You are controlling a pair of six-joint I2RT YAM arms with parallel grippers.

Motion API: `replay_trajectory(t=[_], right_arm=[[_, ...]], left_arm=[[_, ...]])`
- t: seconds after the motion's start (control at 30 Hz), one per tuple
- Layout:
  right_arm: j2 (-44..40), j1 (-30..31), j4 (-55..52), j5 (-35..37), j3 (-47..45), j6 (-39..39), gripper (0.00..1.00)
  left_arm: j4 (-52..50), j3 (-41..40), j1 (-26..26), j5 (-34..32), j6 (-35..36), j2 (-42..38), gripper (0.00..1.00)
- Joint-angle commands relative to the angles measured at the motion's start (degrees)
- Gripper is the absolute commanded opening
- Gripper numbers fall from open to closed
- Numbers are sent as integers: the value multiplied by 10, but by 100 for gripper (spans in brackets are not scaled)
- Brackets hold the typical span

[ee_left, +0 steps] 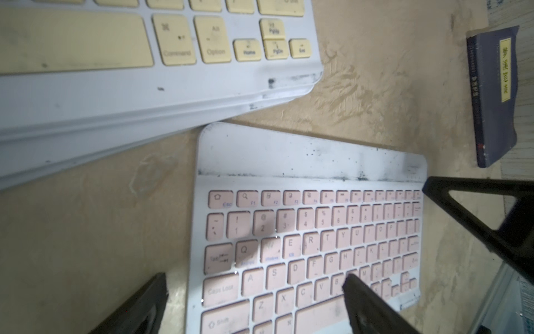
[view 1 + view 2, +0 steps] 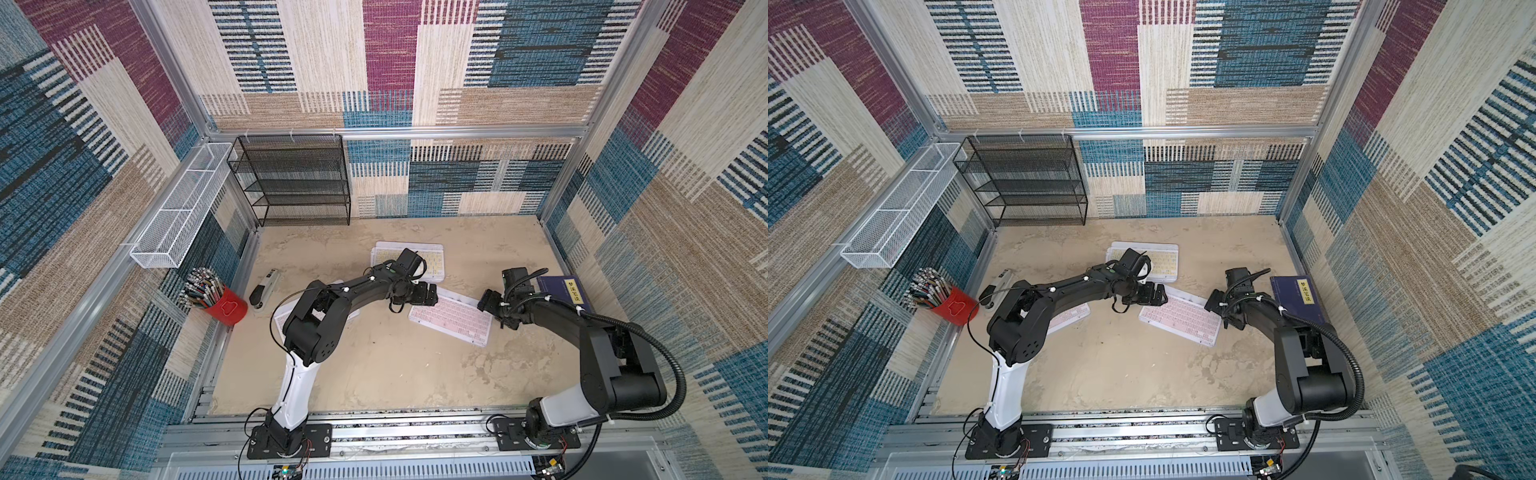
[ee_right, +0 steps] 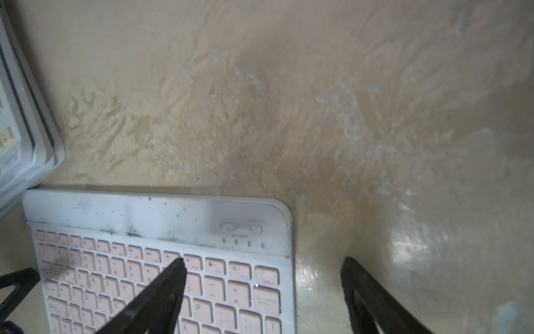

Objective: Stack the numeric keypads
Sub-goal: Adjust the numeric keypad at the center of the board.

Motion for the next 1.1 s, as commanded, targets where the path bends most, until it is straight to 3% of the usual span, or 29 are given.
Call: replay_trajectory(t=[0.0, 0.67, 0.77, 1.07], right_arm=[[11, 0, -12, -41, -2, -16, 85], [63, 9, 43, -136, 45, -46, 81], [70, 12, 39, -134, 51, -48, 81], [45, 12, -34, -22, 60, -81, 82]], left_arm=[[-16, -13, 0, 21, -1, -5, 98], [41, -145, -16, 84, -40, -99, 96], [38, -158, -22, 61, -43, -107, 96], [-38, -115, -11, -53, -38, -84, 96]])
